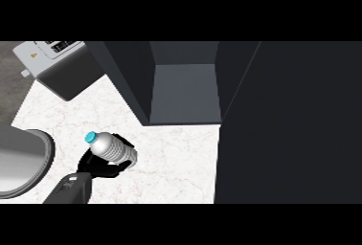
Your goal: Pick up the bottled water, place it into the cabinet and close the cabinet
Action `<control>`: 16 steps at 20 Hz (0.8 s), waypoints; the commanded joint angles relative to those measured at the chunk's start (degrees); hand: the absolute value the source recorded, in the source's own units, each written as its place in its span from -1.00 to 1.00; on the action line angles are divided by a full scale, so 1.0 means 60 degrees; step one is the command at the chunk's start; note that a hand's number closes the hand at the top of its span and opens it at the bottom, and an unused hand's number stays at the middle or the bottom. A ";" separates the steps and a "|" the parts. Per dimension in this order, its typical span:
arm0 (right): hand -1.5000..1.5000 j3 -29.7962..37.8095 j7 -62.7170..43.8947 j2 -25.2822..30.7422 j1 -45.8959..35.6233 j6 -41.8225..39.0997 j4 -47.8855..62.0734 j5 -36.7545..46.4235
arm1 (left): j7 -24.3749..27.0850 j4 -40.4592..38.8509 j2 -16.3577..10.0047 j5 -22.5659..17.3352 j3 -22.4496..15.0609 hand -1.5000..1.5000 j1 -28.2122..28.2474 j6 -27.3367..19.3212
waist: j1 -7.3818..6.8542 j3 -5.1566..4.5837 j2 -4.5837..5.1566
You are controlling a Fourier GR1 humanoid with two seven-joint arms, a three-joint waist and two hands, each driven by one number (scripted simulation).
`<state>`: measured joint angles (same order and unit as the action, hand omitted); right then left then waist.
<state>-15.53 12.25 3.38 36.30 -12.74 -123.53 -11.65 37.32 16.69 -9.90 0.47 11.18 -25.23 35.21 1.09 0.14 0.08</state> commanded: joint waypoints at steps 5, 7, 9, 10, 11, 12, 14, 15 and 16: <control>-1.00 -0.0250 -0.0623 0.0122 0.0053 0.0186 -0.0601 -0.0012 | 0.1187 0.0008 -0.0009 0.0132 -0.0234 1.00 0.0200 0.0946 | -0.0009 -0.0043 0.0022; -1.00 -0.0371 0.0192 0.0088 0.0560 0.0046 -0.0329 0.0280 | 0.0853 0.0170 0.0159 -0.0302 0.0107 1.00 0.0086 0.0504 | -0.0013 -0.0034 -0.0007; -1.00 0.0274 0.0084 0.0111 -0.0360 -0.0015 0.0355 -0.0128 | 0.1258 0.0505 0.0110 -0.0826 0.0582 1.00 0.0570 0.0227 | -0.0166 -0.0028 -0.0010; -1.00 0.0346 0.0202 0.0327 0.0215 -0.0190 -0.0057 -0.0268 | 0.1098 0.0397 0.0095 -0.1215 0.0994 1.00 0.0534 -0.0135 | -0.0090 -0.0030 -0.0020; -1.00 0.0297 -0.0160 0.0163 -0.0104 0.0075 -0.0147 -0.0273 | 0.0645 0.0362 -0.0109 -0.1650 0.1381 1.00 0.0372 -0.0111 | -0.0163 -0.0029 -0.0015; -1.00 0.0000 0.0028 0.0011 -0.0137 0.0139 -0.0082 0.0069 | 0.1060 0.0283 -0.0010 -0.1835 0.1618 1.00 0.0478 -0.0335 | -0.0112 -0.0043 0.0012; -1.00 0.0340 -0.0148 0.0171 -0.0252 0.0097 0.0050 -0.0222 | 0.0910 0.0586 -0.0055 -0.1974 0.1596 1.00 0.0590 -0.0189 | -0.0151 -0.0027 -0.0016; -1.00 0.0020 -0.0396 -0.0132 -0.0437 0.0429 -0.0029 -0.0048 | 0.1427 0.0530 0.0314 -0.1917 0.1544 1.00 0.0812 -0.0316 | -0.0135 -0.0036 0.0004; -1.00 -0.0397 -0.0316 -0.0177 -0.0146 0.0428 -0.0230 0.0192 | 0.0948 0.0494 0.0029 -0.2110 0.1665 1.00 0.0595 -0.0212 | -0.0101 -0.0033 -0.0008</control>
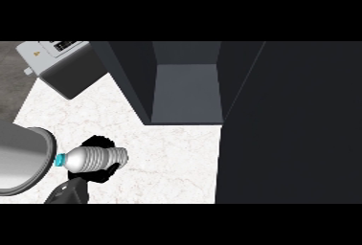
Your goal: Pick up the bottled water, place it into the cabinet and close the cabinet
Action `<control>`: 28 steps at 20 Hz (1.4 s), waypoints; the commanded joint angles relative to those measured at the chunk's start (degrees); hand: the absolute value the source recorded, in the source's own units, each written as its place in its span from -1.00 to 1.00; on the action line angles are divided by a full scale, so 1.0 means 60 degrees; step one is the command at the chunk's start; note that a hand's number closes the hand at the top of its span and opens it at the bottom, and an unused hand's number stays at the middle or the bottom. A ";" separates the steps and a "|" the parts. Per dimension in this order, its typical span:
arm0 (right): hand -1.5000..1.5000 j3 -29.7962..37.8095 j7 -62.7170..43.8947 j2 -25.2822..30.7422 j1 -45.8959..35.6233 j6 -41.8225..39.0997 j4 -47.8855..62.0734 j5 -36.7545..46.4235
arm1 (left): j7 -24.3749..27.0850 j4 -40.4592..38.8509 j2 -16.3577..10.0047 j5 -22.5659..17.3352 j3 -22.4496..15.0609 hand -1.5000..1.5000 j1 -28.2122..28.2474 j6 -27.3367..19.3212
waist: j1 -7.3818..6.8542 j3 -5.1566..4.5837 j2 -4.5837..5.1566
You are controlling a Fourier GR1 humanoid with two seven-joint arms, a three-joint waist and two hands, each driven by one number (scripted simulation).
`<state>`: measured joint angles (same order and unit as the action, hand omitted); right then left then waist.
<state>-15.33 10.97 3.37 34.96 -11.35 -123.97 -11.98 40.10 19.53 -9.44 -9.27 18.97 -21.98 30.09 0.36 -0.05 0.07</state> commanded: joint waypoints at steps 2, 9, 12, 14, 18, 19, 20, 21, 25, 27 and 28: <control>-1.00 -0.0189 -0.0002 0.0103 0.0507 -0.0020 -0.0367 -0.0062 | 0.0365 0.0261 -0.0014 -0.0719 0.0408 1.00 0.0350 0.0862 | 0.0006 0.0004 -0.0022; -1.00 0.0021 0.0376 0.0244 0.0337 -0.0152 0.0084 -0.0112 | -0.1057 0.1141 -0.0109 -0.1640 0.0534 1.00 0.0275 0.1427 | -0.0022 0.0010 -0.0028; -1.00 -0.0040 0.0349 0.0266 0.0092 -0.0170 0.0256 -0.0088 | -0.1483 0.2681 0.0776 -0.1642 -0.0033 1.00 0.1036 0.0705 | -0.0091 0.0019 -0.0052; -1.00 -0.0242 0.0153 0.0380 0.0503 -0.0118 -0.0295 -0.0015 | -0.2755 0.3587 0.0616 -0.2143 0.0009 1.00 0.1033 0.0409 | -0.0081 0.0018 -0.0055; -1.00 -0.0111 -0.0371 0.0257 -0.0172 0.0132 -0.0062 -0.0222 | -0.3746 0.5903 0.1334 -0.2248 -0.0655 1.00 0.1908 -0.0396 | -0.0133 0.0020 -0.0055; -1.00 0.0077 -0.0107 0.0425 0.0134 -0.0144 -0.0069 -0.0597 | -0.3641 0.6071 0.1328 -0.2209 -0.0789 1.00 0.2223 -0.0229 | -0.0085 0.0017 -0.0046; -1.00 -0.0405 0.0389 0.0055 0.0291 0.0061 0.0410 0.0058 | -0.4493 0.6700 0.1546 -0.2487 -0.0849 1.00 0.1748 -0.0826 | -0.0112 0.0025 -0.0071; -1.00 -0.0744 -0.0805 -0.0243 -0.0587 0.0768 -0.0192 0.0296 | -0.3949 0.6502 0.1552 -0.2272 -0.1225 1.00 0.1765 -0.0962 | -0.0102 0.0012 -0.0037; -1.00 -0.1094 -0.0037 -0.0240 -0.0235 0.0533 0.0215 0.0701 | -0.4712 0.8505 0.1566 -0.2960 -0.2543 1.00 0.2191 -0.2539 | -0.0080 0.0016 -0.0062; -1.00 -0.0706 0.0321 0.0167 0.0437 0.0140 0.0004 0.0157 | -0.4973 0.9065 0.1569 -0.3030 -0.3222 1.00 0.1969 -0.3314 | -0.0005 0.0017 -0.0066; -1.00 -0.0130 0.0411 0.0394 0.0178 -0.0129 0.0268 -0.0382 | -0.5178 0.9246 0.1570 -0.2884 -0.2803 1.00 0.1776 -0.3346 | -0.0023 0.0016 -0.0043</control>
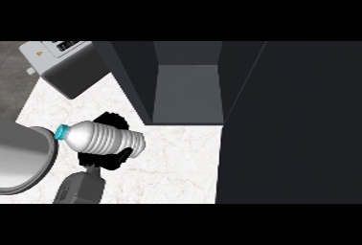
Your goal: Pick up the bottled water, place it into the cabinet and close the cabinet
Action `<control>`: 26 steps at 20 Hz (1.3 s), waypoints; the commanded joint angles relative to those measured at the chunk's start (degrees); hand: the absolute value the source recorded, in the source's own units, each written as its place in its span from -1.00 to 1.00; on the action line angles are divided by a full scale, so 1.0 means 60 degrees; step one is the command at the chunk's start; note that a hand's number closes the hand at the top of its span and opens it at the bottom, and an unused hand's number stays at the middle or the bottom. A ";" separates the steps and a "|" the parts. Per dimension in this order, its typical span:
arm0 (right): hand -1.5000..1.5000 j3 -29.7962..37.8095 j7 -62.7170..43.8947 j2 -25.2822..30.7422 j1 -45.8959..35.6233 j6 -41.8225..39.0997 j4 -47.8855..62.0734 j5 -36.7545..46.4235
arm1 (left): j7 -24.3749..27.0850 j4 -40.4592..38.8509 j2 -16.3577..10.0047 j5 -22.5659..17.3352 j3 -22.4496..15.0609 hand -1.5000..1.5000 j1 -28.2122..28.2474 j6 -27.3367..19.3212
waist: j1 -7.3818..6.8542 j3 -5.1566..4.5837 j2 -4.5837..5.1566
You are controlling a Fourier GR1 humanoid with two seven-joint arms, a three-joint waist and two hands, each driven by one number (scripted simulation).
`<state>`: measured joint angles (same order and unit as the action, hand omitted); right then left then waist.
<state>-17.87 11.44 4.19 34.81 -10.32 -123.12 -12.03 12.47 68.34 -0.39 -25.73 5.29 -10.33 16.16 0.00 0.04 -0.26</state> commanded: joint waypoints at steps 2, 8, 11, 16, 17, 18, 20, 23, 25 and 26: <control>-1.00 -0.0813 -0.0190 -0.0596 -0.0608 0.0647 0.0454 0.0839 | -0.0852 0.1533 0.0062 -0.0227 -0.1351 1.00 -0.0397 -0.1871 | -0.0013 -0.0003 0.0017; -1.00 -0.0610 0.0126 -0.0017 0.0279 0.0266 -0.0121 0.0250 | -0.0866 0.1242 0.0064 0.0040 -0.2420 1.00 -0.1751 -0.3897 | 0.0117 -0.0005 0.0028; -1.00 -0.0073 -0.0238 0.0349 0.0043 0.0098 -0.0320 -0.0259 | -0.1183 0.1211 0.0064 -0.0138 -0.3048 1.00 -0.2383 -0.5065 | 0.0134 -0.0005 0.0033; -1.00 -0.0552 -0.0290 0.0010 -0.0219 0.0422 -0.0159 0.0141 | -0.1096 0.0270 0.0061 0.0877 -0.2947 1.00 -0.3874 -0.5812 | 0.0183 -0.0004 0.0050; -1.00 -0.0785 -0.0104 -0.0304 -0.0591 0.0456 0.0571 0.0236 | -0.0279 -0.0506 0.0061 0.0720 -0.3528 1.00 -0.3886 -0.5966 | 0.0269 -0.0007 0.0090; -1.00 -0.0709 -0.0125 -0.0188 -0.0403 0.0502 0.0131 0.0241 | -0.0806 -0.0358 0.0061 0.1037 -0.3185 1.00 -0.4210 -0.6098 | 0.0211 -0.0005 0.0061; -1.00 -0.0148 0.0074 0.0143 -0.0447 0.0144 0.0585 -0.0111 | -0.0364 -0.1149 0.0060 0.0968 -0.2879 1.00 -0.4688 -0.5828 | 0.0308 -0.0005 0.0102; -1.00 -0.0193 -0.0417 -0.0030 -0.0758 0.0377 0.0210 -0.0321 | -0.0890 -0.1188 0.0061 0.1272 -0.3270 1.00 -0.5074 -0.6716 | 0.0345 -0.0005 0.0109; -1.00 -0.0126 -0.0149 -0.0045 -0.1026 0.0322 0.0625 -0.0109 | -0.0845 -0.1427 0.0060 0.1429 -0.3049 1.00 -0.5396 -0.7017 | 0.0382 -0.0002 0.0132; -1.00 -0.0252 0.0270 0.0243 -0.0102 -0.0013 0.0280 -0.0227 | -0.0658 -0.1590 -0.0095 0.1441 -0.2872 1.00 -0.5215 -0.6912 | 0.0498 -0.0002 0.0106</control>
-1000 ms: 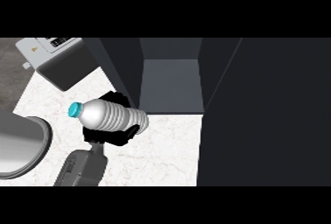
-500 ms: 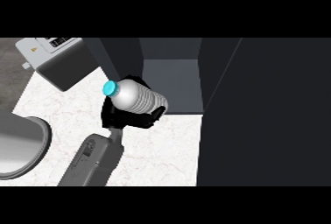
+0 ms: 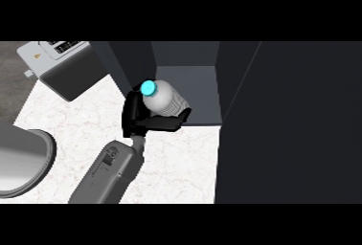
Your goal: Pick up the bottled water, place it into the cabinet and close the cabinet
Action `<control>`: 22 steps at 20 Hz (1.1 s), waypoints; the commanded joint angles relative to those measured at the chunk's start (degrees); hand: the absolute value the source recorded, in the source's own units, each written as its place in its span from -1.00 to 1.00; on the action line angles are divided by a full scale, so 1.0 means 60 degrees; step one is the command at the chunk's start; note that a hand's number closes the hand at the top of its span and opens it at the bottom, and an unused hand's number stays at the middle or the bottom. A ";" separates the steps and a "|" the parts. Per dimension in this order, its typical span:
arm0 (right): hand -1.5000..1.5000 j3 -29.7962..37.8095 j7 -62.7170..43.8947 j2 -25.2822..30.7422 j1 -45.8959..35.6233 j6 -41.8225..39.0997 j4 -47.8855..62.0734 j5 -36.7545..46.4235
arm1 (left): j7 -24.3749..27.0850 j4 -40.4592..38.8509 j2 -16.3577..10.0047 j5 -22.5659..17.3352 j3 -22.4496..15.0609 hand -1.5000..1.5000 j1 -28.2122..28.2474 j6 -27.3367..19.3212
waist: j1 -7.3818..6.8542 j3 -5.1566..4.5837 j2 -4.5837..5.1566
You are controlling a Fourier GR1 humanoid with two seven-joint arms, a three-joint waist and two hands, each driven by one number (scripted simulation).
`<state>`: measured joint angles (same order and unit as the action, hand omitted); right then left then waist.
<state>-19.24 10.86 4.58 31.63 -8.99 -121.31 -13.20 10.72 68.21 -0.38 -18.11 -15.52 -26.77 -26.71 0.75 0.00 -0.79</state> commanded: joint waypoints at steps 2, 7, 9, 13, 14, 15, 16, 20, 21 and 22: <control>-1.00 0.0012 -0.0226 -0.0022 -0.0360 0.0039 0.0120 -0.0041 | -0.0576 -0.1586 0.0062 0.0387 0.0136 1.00 -0.2797 -0.0640 | 0.0367 0.0003 0.0235; -1.00 0.0189 -0.0609 -0.0055 -0.0751 0.0102 -0.0182 -0.0390 | -0.0983 -0.1750 -0.0287 0.0670 0.0265 1.00 -0.3001 -0.0910 | 0.0469 -0.0001 0.0305; -1.00 -0.0146 -0.0327 -0.0142 -0.0501 0.0140 0.0115 0.0004 | -0.1166 -0.1975 -0.0390 0.0994 -0.0034 1.00 -0.2940 -0.1211 | 0.0524 0.0003 0.0279; -1.00 -0.0064 -0.0236 0.0152 -0.0239 -0.0170 0.0034 -0.0174 | -0.1430 -0.2129 -0.0820 0.1132 -0.0054 1.00 -0.2982 -0.1421 | 0.0693 0.0005 0.0299; -1.00 0.0034 -0.0231 -0.0062 -0.0628 -0.0006 0.0186 -0.0166 | -0.0831 -0.2234 -0.0753 0.1130 -0.0039 1.00 -0.2736 -0.1370 | 0.0656 -0.0007 0.0358; -1.00 -0.0099 0.0215 0.0165 -0.0202 -0.0322 0.0317 0.0011 | -0.0895 -0.2313 -0.0772 0.1176 -0.0001 1.00 -0.2722 -0.1605 | 0.0793 0.0001 0.0334; -1.00 -0.0254 -0.0051 0.0073 -0.0210 -0.0200 0.0227 -0.0032 | -0.1066 -0.2418 -0.0648 0.1280 -0.0101 1.00 -0.2878 -0.1847 | 0.0733 -0.0001 0.0325; -1.00 0.0014 0.0055 0.0177 -0.0516 -0.0459 0.0533 -0.0328 | -0.0773 -0.3962 -0.0764 0.1600 0.0031 1.00 -0.3761 -0.1814 | 0.0712 0.0003 0.0383; -1.00 -0.0399 -0.0036 0.0125 -0.0066 -0.0230 0.0122 0.0064 | -0.0793 -0.4364 -0.1155 0.1623 0.0161 1.00 -0.4039 -0.1468 | 0.0711 -0.0007 0.0339; -1.00 -0.0226 -0.0248 0.0101 -0.0316 -0.0152 0.0053 -0.0102 | -0.0470 -0.5005 -0.0755 0.1848 0.0143 1.00 -0.4263 -0.1913 | 0.0783 -0.0009 0.0401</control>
<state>-19.89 10.26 5.35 29.70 -10.37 -120.26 -14.04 6.31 49.27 -4.91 -8.79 -16.43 -44.39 -38.96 4.67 0.09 0.87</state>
